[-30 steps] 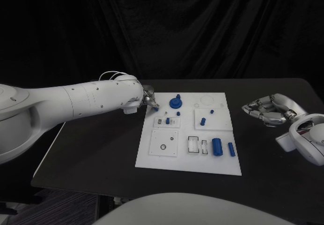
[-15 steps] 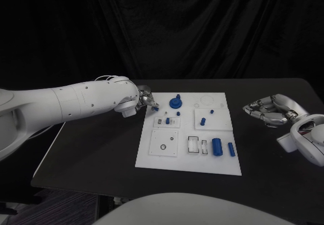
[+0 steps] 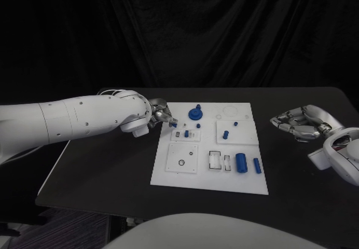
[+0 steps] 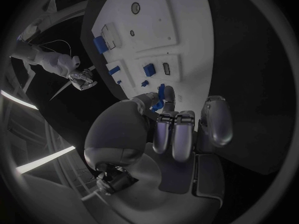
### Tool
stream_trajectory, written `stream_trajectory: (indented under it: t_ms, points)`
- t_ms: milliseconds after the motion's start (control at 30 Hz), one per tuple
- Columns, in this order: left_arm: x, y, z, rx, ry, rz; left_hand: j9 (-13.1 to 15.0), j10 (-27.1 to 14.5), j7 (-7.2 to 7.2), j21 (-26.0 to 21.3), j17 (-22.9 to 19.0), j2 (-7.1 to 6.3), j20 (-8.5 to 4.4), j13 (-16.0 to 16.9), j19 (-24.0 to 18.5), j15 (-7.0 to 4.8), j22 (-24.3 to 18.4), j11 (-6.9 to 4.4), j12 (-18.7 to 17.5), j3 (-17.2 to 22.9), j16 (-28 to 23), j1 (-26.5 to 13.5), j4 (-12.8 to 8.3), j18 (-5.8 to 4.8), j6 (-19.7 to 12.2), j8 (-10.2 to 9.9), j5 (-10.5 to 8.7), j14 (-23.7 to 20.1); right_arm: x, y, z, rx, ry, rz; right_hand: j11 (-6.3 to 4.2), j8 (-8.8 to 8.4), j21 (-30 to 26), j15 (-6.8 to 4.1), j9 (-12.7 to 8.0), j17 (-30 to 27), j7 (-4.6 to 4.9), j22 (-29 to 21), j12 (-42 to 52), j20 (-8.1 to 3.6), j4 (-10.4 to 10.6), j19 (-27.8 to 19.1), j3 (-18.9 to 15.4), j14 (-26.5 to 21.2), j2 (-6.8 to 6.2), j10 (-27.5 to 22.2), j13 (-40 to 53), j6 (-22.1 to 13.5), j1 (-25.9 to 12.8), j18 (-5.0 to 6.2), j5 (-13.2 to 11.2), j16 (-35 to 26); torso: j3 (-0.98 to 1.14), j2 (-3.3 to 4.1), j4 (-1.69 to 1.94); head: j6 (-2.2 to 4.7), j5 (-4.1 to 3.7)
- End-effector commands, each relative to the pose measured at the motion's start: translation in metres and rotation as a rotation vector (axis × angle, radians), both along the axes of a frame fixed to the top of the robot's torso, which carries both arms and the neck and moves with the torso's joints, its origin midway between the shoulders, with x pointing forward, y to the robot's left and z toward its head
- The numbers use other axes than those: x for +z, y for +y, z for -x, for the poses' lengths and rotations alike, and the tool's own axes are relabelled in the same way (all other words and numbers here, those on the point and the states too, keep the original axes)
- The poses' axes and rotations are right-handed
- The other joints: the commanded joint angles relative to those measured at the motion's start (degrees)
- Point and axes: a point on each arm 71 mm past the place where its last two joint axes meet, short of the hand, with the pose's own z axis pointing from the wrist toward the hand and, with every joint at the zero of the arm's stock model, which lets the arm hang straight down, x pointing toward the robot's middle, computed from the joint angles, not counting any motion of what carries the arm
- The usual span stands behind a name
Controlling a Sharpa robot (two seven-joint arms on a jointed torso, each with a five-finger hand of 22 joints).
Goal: Assemble the parts on the task board
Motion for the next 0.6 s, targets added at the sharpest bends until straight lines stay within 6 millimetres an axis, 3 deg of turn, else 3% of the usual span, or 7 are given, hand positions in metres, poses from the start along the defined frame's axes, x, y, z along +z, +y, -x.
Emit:
stream_trajectory:
  t_ms: [33,600]
  points:
    - [0.0,-0.003,0.003,-0.029,-0.075,-0.042,-0.02,5.96,-0.25,-0.23,15.09,-0.32,-0.52,15.09,-0.05,-0.14,7.35,-0.48,0.21,3.27,-0.28,-0.07,-2.95,0.29,0.57,-0.34,-0.32,5.95,-0.001,0.001,0.001,0.0,-0.003,0.001,0.04,-0.3,-0.36,0.11,0.11,1.09,0.23,6.52,-0.32,0.02,-0.27,-0.36,0.05,1.54,-0.04,-0.52,-0.12,-0.03,0.44,0.82,0.16,-0.32,-0.01,0.0,0.05,0.01,0.01]
    - [-0.022,-0.01,0.014,-0.046,-0.08,-0.059,-0.26,5.96,-0.2,-0.3,15.09,-0.14,-0.52,15.09,-0.05,-0.13,7.37,-0.44,0.21,3.73,-0.28,-0.59,-2.74,0.29,0.61,-0.55,-0.82,5.95,-0.001,0.0,0.002,0.0,-0.002,0.0,0.08,-0.28,-0.31,0.12,0.12,1.09,0.27,6.55,-0.29,0.03,-0.15,-0.33,-0.04,1.53,-0.12,-0.49,-0.08,0.0,0.22,0.8,0.2,-0.33,-0.01,0.02,-0.02,0.01,-0.1]
